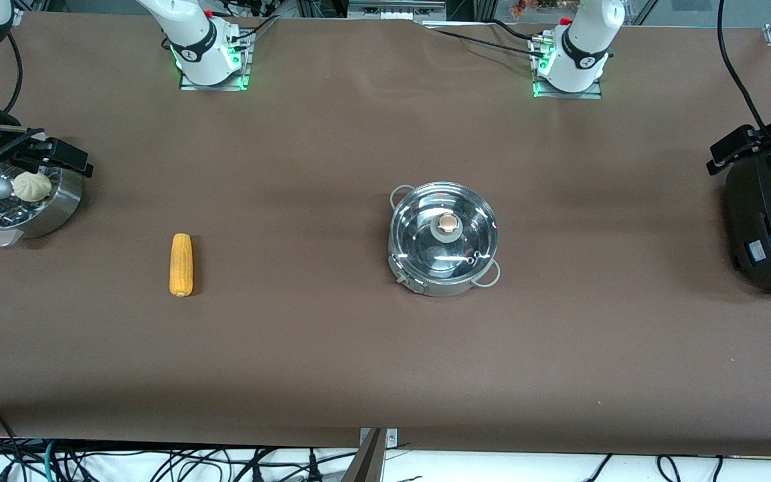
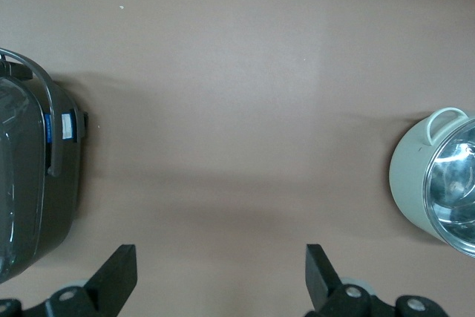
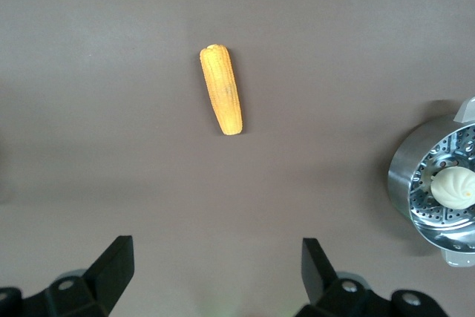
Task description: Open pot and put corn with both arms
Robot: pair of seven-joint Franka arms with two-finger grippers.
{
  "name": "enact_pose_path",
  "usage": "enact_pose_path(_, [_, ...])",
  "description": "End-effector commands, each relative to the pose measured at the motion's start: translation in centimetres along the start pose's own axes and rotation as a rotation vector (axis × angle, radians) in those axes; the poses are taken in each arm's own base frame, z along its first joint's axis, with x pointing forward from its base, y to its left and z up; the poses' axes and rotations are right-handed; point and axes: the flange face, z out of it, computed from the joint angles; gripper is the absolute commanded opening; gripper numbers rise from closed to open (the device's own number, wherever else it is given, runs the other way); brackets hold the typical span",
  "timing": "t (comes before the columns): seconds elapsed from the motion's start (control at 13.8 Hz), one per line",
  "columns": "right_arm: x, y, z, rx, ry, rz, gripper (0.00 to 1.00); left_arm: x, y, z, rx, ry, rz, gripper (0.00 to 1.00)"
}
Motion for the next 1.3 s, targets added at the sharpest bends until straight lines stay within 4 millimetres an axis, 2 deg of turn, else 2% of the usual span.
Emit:
enact_pose_path(0.0, [0.3,0.3,-0.5,-0.009,0.006,-0.012,1.00,0.2,0.1,-0.7,0.016,-0.004,0.020,1.00])
enact_pose_path(0.22, [0.3,0.3,-0.5,-0.012,0.009,-0.012,1.00,0.1,0.2,-0.6,0.015,-0.011,0.022,1.00])
enact_pose_path(0.58, [0.8,0.2,-0.4,-0.039,0.029,-0.014,1.00,-0.2,2.6,-0.6,0.030,-0.012,0.071,1.00])
enact_pose_path(1.09, [2.8,-0.2,2.6,-0.035,0.006,-0.023,1.00,-0.6,2.1,-0.6,0.019,-0.047,0.056,1.00])
enact_pose_path(1.23, [3.3,-0.4,3.5,-0.034,-0.002,-0.026,1.00,-0.1,2.6,1.4,0.037,-0.097,0.067,1.00])
